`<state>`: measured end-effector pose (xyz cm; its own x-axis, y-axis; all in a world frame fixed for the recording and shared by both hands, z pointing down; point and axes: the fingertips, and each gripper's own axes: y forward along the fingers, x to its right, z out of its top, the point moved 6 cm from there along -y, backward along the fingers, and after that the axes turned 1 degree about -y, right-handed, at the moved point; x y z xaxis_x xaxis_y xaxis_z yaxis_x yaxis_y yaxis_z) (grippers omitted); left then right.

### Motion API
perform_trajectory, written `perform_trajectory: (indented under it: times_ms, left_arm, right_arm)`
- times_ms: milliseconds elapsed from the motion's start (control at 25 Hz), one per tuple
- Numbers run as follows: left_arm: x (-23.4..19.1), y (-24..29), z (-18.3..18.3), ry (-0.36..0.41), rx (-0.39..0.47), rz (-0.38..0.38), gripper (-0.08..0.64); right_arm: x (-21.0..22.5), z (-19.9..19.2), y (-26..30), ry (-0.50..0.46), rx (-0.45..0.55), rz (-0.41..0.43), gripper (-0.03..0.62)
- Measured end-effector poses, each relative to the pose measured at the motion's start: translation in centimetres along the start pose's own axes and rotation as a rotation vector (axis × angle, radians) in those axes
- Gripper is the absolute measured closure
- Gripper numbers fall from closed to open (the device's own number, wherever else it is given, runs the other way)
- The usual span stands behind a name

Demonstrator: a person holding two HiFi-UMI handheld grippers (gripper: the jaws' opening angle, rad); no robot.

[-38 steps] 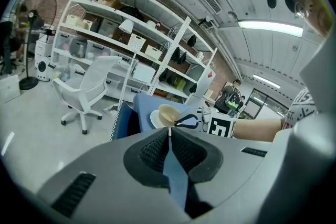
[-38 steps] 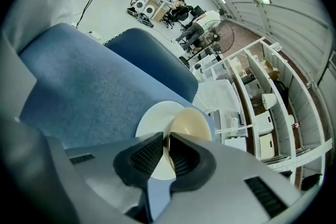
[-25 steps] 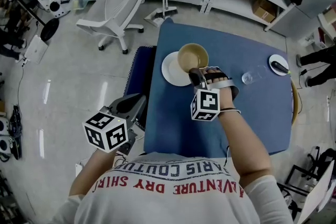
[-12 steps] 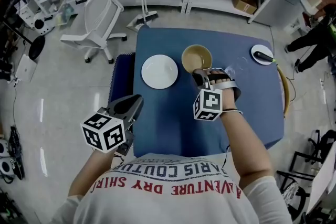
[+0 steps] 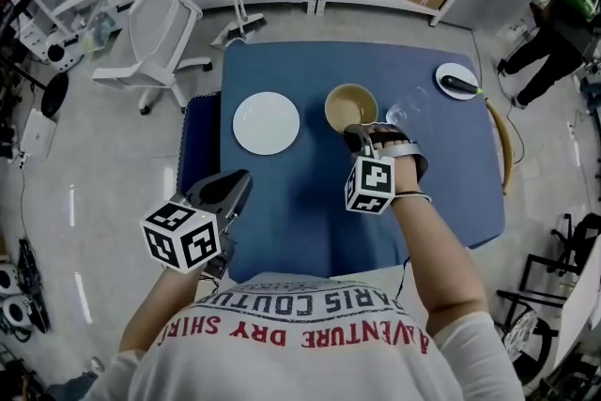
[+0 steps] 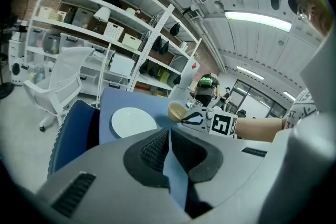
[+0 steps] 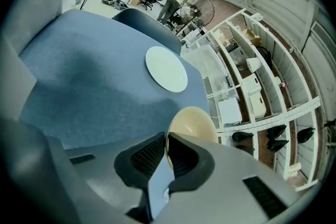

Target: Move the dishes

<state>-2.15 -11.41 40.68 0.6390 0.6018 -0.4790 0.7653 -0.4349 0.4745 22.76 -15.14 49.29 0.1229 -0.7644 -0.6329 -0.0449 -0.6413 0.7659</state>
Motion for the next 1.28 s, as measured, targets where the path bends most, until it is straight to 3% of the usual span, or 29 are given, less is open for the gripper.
perform_trajectory:
  times_ms: [360,520,640,680,840,1040,1160,1280]
  left_arm:
    - [0.1,0.4,-0.7,-0.004,-0.020,0.008,0.523]
    - [0.4,0.4,-0.5,-0.003,-0.020,0.005,0.523]
    - [0.5,0.3,-0.4,0.000,-0.016,0.004,0.523]
    - [0.6,0.3,-0.3,0.000,-0.012,0.003,0.523]
    - [1.3,0.2,0.5,0.013,0.013,-0.011,0.523]
    - [2.6,-0.3,2.1,0.045,0.072,-0.028,0.523]
    - [3.2,-0.6,3.0,0.068,0.096,-0.043,0.523]
    - [3.5,-0.9,3.8,0.086,0.117,-0.048,0.523]
  right_arm:
    - [-1.2,-0.6,1.1,0.022,0.007,0.035,0.554]
    - [-0.7,-0.9,0.9,0.077,0.029,0.026,0.549]
    - [0.2,-1.0,0.1,0.143,0.051,-0.001,0.416]
    - [0.5,-1.1,-0.3,0.177,0.063,-0.016,0.406]
    - [1.7,-1.4,-3.4,0.439,0.169,-0.043,0.367]
    - [1.6,-1.5,-8.9,0.911,0.437,-0.016,0.375]
    - [1.6,-1.7,-11.9,1.141,0.601,0.016,0.426]
    - [1.5,-2.1,-14.2,1.303,0.729,0.078,0.506]
